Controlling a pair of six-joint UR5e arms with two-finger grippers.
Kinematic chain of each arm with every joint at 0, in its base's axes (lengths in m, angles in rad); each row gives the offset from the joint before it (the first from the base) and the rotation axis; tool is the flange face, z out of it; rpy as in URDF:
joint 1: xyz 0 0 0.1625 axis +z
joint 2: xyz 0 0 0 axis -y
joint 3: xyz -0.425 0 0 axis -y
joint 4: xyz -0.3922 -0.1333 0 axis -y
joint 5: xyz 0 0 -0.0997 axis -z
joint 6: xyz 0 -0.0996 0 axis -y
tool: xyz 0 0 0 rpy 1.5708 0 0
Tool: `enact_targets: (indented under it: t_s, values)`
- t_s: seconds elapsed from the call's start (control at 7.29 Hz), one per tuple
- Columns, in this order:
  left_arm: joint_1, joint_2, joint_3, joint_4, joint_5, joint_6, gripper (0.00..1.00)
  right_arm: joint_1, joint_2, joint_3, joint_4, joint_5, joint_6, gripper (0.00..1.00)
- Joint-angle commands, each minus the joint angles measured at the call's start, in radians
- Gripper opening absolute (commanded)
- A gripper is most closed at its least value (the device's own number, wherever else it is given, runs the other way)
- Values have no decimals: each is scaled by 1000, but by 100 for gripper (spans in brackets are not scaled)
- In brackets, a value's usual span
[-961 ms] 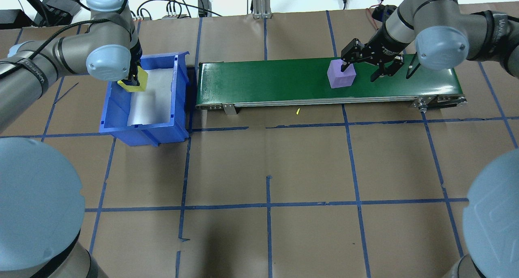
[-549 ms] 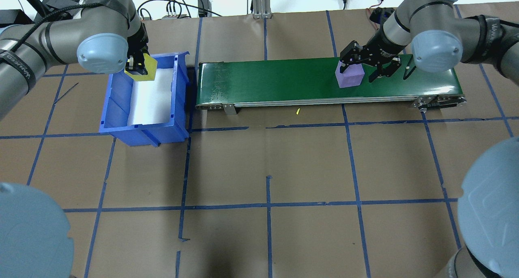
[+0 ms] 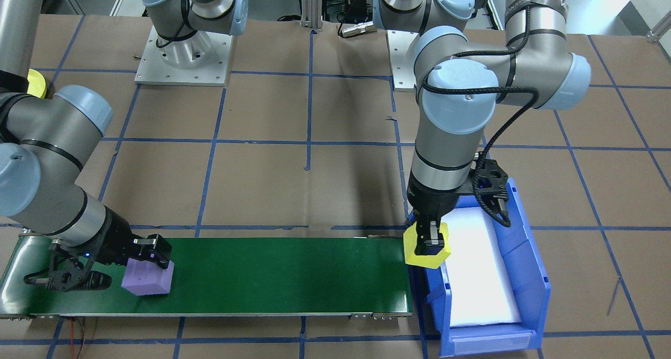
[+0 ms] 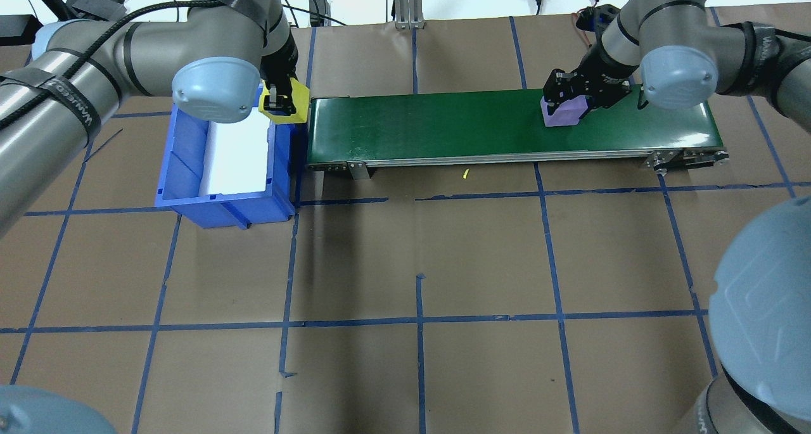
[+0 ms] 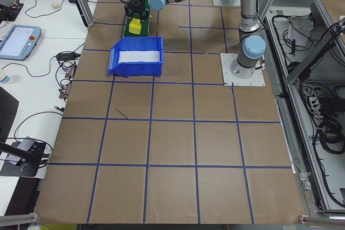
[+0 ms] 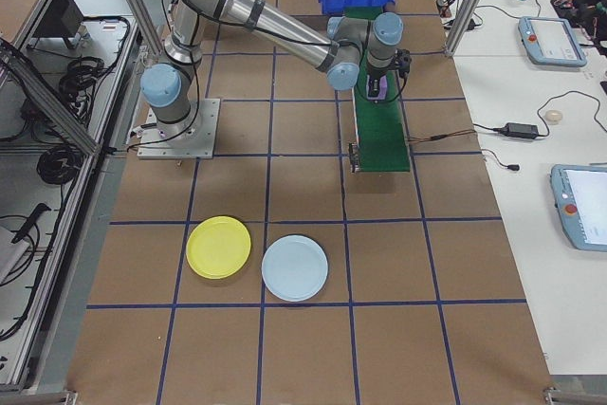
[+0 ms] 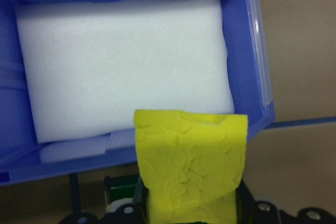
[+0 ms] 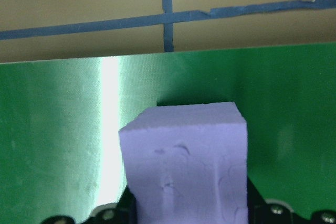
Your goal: Move block left to right into plate
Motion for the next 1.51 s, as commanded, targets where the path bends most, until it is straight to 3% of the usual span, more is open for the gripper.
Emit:
enact_targets:
  t_s: [0.0, 0.14, 0.27, 0.41, 0.55, 0.69, 1.1, 1.24, 1.37]
  values:
    - [-73, -38, 2, 17, -12, -36, 52, -68, -73, -7, 11, -213, -327, 24]
    - [-73, -73, 6, 55, -13, -39, 53, -195, -142, 24, 19, -290, -550, 24]
    - [-74, -119, 8, 101, -13, -39, 55, -371, -217, 65, 51, -328, -773, 24]
    - [-76, -128, 8, 103, -12, -40, 67, -533, -228, 85, 44, -335, -980, 24]
    - [-76, -129, 8, 110, -7, -27, 89, -664, -225, 105, 38, -333, -1099, 24]
    - [-76, -129, 0, 132, -7, -36, 100, -764, -218, 128, 10, -332, -1185, 24]
    - [-79, -69, 8, 135, -12, 19, 100, -918, -48, 176, -157, -281, -1318, 41]
    - [-77, -16, -18, 117, 4, 135, 100, -937, -17, 184, -153, -286, -1357, 86]
    - [-67, 17, -20, 71, 45, 254, 100, -941, -15, 187, -153, -294, -1371, 100]
